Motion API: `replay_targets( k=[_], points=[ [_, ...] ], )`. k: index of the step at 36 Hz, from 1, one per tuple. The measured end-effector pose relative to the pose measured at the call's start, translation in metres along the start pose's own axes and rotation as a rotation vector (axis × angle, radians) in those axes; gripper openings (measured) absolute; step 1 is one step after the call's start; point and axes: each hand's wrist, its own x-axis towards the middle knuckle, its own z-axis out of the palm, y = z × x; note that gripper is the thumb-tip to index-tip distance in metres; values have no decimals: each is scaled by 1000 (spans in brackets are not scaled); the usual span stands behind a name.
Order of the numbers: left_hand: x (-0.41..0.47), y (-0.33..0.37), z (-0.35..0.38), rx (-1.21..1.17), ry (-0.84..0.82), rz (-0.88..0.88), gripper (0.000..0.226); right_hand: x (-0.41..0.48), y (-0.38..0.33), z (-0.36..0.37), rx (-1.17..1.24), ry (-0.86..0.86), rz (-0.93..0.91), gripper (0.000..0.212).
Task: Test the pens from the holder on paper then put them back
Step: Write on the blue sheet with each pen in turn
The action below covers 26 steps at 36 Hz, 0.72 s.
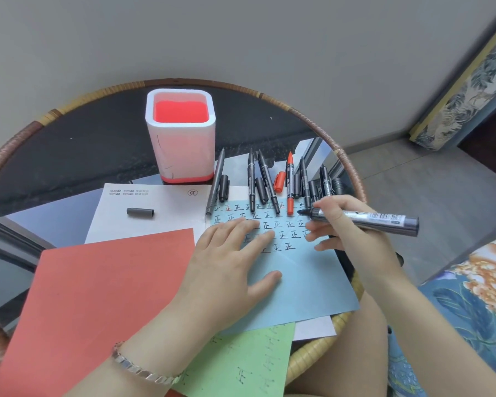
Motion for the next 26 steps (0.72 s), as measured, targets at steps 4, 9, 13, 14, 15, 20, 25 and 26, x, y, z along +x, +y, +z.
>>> replay_targets(
  k=[4,9,13,14,15,20,25,26],
  points=[
    [0,0,0,5,-7,-4,54,1,10,5,-118,146,-54,30],
    [1,1,0,18,-4,2,53,5,29,12,-256,287,-101,42],
    [1,0,0,14,-8,8,53,7,33,12,-269,325,-114,39],
    [1,0,0,8,-6,9,53,7,33,12,-271,323,-117,39],
    [1,0,1,1,-4,10,53,7,33,12,-279,317,-121,39],
    [1,1,0,2,0,7,52,5,34,14,-380,285,-156,36],
    [1,2,-1,11,-15,-3,52,4,35,14,-387,304,-162,33],
    [1,2,-1,11,-19,-5,53,4,35,14,-382,307,-152,31]
  ],
)
